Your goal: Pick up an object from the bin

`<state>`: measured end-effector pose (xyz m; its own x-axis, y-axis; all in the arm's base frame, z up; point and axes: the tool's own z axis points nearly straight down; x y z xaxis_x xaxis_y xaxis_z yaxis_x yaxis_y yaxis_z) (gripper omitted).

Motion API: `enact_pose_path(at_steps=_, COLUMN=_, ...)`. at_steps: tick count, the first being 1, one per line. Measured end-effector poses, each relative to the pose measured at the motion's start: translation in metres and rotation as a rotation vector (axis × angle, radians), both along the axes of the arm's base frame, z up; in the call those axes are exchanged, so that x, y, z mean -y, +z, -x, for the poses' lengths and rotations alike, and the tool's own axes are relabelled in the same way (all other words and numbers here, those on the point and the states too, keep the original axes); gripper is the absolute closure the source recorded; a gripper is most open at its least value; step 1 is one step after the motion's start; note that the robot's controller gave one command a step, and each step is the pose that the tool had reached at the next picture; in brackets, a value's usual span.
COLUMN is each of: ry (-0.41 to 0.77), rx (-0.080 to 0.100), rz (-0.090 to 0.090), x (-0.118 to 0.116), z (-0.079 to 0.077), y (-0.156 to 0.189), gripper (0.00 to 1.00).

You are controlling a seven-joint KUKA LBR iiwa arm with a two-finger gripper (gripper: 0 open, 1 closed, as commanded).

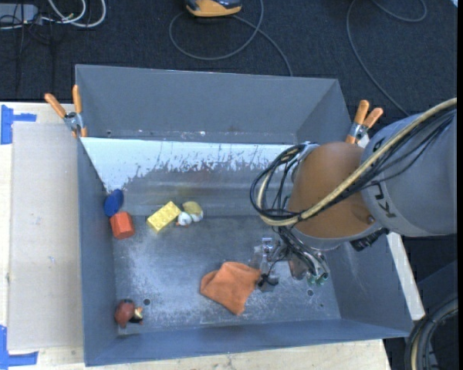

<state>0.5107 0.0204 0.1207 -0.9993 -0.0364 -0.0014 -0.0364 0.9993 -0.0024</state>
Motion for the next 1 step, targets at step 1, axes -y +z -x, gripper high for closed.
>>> enact_pose_path(at_steps=1, ry=-0.005, rx=-0.008, rz=-0.001, x=-0.0016, z=0.0319, y=0.1752, gripper=1.0)
